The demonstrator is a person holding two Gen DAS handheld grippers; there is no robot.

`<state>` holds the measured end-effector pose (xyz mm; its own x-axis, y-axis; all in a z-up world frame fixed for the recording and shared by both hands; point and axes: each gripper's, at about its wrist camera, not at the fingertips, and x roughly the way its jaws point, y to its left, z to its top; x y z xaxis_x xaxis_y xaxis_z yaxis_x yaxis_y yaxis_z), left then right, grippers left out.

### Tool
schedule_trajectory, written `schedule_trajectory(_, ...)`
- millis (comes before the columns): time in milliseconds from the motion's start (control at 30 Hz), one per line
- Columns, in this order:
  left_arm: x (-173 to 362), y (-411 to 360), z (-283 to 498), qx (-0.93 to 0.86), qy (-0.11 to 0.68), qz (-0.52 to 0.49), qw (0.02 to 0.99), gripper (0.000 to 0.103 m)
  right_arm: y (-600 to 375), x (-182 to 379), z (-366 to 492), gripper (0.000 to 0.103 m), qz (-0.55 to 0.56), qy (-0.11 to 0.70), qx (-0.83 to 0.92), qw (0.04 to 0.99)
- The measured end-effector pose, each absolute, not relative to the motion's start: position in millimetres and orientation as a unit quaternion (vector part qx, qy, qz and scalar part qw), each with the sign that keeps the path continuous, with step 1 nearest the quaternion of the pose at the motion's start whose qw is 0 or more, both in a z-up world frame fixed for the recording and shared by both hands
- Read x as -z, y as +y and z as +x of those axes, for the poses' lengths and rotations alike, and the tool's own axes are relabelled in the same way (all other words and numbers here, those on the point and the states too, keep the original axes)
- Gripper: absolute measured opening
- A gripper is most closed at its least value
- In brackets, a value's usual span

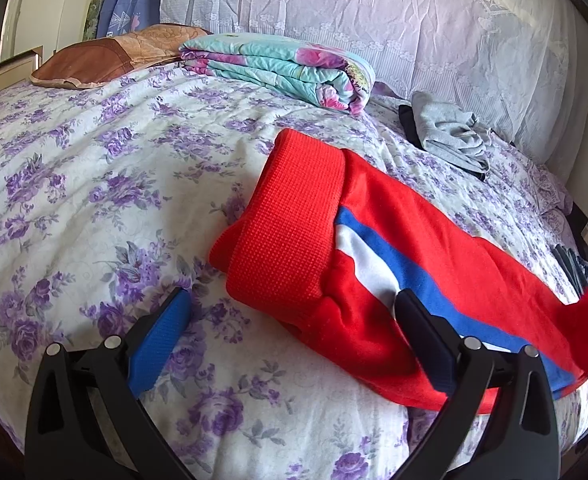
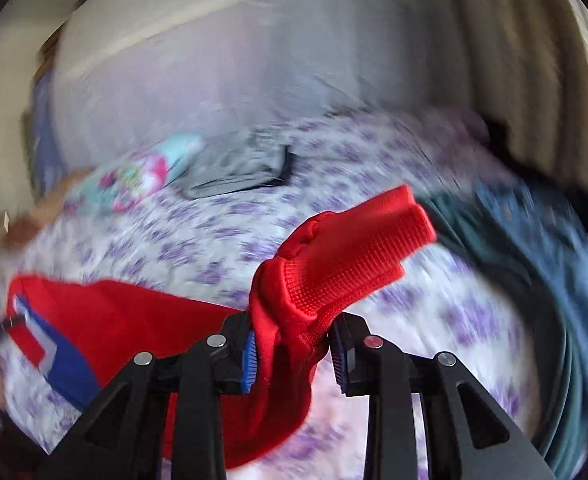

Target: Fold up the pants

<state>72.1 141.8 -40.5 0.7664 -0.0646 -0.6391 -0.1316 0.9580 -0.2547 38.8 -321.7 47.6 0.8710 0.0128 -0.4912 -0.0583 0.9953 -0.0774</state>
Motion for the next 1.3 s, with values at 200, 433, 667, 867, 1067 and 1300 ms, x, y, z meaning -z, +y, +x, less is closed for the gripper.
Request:
schedule_trajectory(200,41.2,142.8,70.9,-0.012,0.337,-0.152,0.929,0.099,-153.5,4.1,53.4,0.03,-0.33,0.26,-0.113,0.9)
schedule_trajectory(433,42.1,144.5,68.6,-0.007,0.333,-0.159,0.93,0.099,-132.2,13.8,30.5,0.071,-0.357,0.273,-0.169,0.877)
schedule_trajectory(667,43.0,145.0,67.5,-0.007,0.331,-0.161,0.93,0.099,-193.8,-45.5,51.5,0.079,-0.087,0.273,-0.181,0.941)
schedule_trajectory(867,43.7,145.0,66.9,-0.007,0.331,-0.161,0.93,0.099,-163.5,24.7,91.6,0.079,-0.136,0.394,-0.153,0.896)
schedule_trajectory(1067,46.1,146.3,67.7,-0.001,0.338,-0.16,0.927,0.099,-180.7,-8.6,71.6,0.084,-0.082,0.329,-0.162,0.927)
schedule_trajectory(1300,43.7,147.0,73.5,0.001,0.361,-0.168,0.917,0.099,-167.6,20.7,78.5,0.1,-0.12,0.381,-0.207,0.893)
